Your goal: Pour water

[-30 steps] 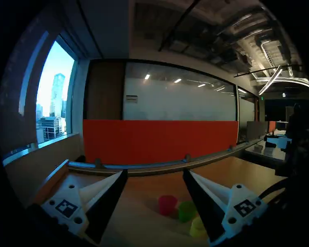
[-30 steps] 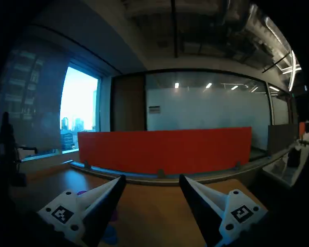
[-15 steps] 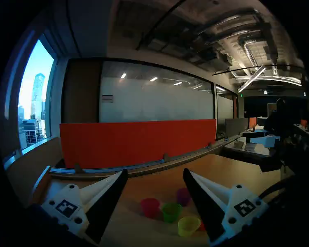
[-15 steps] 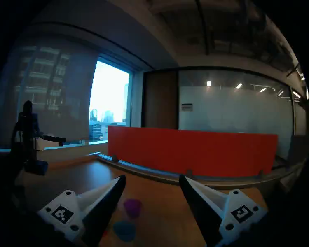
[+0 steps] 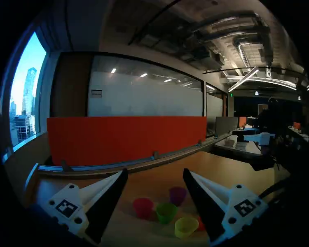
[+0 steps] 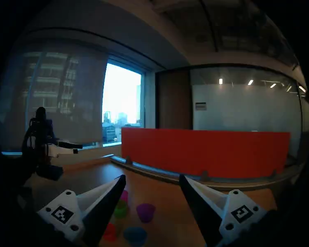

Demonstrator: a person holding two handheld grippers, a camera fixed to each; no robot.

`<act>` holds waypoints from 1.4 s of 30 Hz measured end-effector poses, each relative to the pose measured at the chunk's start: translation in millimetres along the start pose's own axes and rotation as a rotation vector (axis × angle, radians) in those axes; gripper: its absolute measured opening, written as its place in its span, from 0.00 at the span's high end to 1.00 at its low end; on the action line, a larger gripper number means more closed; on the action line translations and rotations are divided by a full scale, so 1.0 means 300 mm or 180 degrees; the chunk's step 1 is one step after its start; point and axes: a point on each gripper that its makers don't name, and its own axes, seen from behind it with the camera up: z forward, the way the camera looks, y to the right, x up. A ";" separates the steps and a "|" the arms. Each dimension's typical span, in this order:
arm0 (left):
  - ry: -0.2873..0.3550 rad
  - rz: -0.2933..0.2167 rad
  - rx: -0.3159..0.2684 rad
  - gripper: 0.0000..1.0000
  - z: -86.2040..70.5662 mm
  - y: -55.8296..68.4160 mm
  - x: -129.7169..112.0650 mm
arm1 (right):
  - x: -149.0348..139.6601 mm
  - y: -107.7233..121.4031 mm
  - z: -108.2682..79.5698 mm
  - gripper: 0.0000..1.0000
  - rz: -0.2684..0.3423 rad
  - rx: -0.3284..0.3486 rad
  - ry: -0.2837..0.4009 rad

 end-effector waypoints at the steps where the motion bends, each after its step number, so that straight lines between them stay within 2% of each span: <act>1: -0.0017 0.0007 -0.0019 0.00 0.009 -0.002 -0.005 | -0.004 0.000 0.006 0.00 -0.0011 0.0014 -0.0015; 6: -0.0097 0.0058 -0.0112 0.00 0.050 -0.015 -0.025 | -0.022 0.002 0.039 0.00 -0.0068 0.0078 -0.0088; 15: -0.0230 0.0145 -0.0358 0.00 0.090 -0.005 -0.060 | -0.053 -0.009 0.084 0.00 -0.0089 0.0235 -0.0216; 24: -0.0391 0.0289 -0.0598 0.00 0.115 0.016 -0.115 | -0.131 -0.011 0.087 0.00 -0.0256 0.0406 -0.0488; 30: -0.0504 0.0321 -0.0737 0.00 0.139 0.032 -0.158 | -0.178 -0.022 0.085 0.00 -0.0429 0.0521 -0.0671; 42: -0.0771 0.0398 -0.0965 0.00 0.203 0.054 -0.288 | -0.308 -0.044 0.096 0.00 -0.0560 0.0726 -0.1019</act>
